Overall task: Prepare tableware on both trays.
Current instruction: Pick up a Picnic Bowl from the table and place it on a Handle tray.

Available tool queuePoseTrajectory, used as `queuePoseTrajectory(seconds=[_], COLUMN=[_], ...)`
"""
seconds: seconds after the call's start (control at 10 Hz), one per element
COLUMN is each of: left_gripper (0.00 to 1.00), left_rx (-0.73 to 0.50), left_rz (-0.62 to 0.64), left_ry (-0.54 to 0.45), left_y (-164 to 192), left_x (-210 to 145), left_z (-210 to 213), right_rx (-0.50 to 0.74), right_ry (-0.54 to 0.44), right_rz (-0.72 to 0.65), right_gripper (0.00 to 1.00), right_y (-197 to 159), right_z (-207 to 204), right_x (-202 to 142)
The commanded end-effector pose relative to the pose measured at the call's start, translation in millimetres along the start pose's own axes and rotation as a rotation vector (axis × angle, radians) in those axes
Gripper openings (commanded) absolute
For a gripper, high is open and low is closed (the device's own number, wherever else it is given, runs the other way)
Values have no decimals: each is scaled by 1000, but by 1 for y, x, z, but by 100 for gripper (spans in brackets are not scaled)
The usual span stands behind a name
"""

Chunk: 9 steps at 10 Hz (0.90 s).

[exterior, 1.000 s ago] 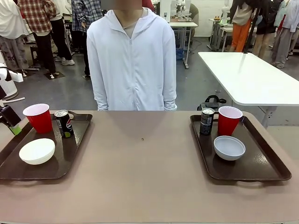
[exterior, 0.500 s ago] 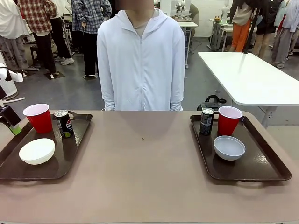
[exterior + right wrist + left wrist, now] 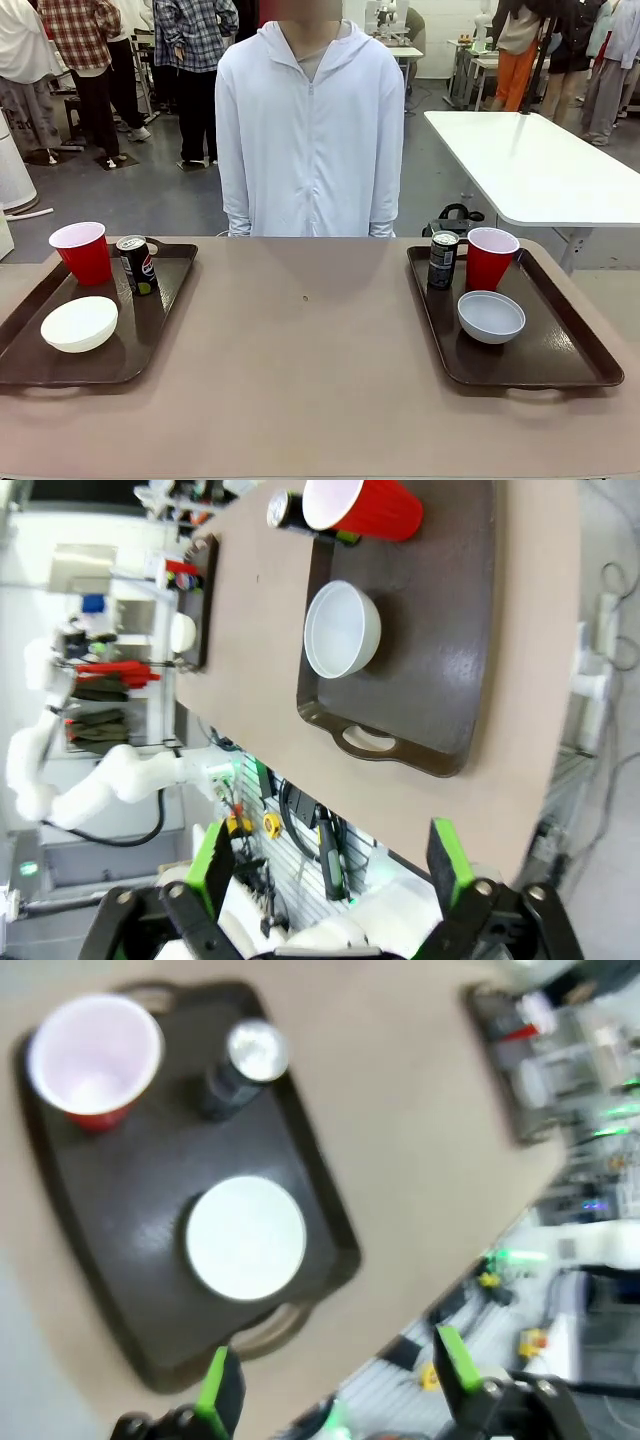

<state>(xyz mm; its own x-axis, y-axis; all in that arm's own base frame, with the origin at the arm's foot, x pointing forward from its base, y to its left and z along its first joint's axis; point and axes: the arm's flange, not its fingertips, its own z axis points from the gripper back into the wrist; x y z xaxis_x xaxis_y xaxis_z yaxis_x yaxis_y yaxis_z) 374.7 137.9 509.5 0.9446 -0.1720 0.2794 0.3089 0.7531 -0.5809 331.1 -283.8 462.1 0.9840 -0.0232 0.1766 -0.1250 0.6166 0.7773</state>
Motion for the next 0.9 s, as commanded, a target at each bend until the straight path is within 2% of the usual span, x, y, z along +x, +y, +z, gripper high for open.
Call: queuePoseTrajectory(seconds=[0.0, 0.2, 0.4, 0.5, 0.8], left_gripper=[100, 100, 100, 100, 100], left_rx=[-254, -284, -235, -230, -270], left_rz=[127, 195, 252, 281, 274], left_ry=[65, 11, -53, -51, -80], left_y=[57, 107, 147, 163, 180], left_x=[27, 21, 12, 7, 2], left_z=[15, 23, 30, 31, 41], right_rx=[0, 0, 0, 0, 0], right_ry=[-5, -5, -5, -5, -5], right_rz=[-19, -19, -19, -19, -19], right_gripper=[100, 100, 100, 100, 100], right_y=[3, 3, 3, 3, 3], right_z=[-1, -1, -1, -1, -1], right_x=[2, 2, 2, 2, 2])
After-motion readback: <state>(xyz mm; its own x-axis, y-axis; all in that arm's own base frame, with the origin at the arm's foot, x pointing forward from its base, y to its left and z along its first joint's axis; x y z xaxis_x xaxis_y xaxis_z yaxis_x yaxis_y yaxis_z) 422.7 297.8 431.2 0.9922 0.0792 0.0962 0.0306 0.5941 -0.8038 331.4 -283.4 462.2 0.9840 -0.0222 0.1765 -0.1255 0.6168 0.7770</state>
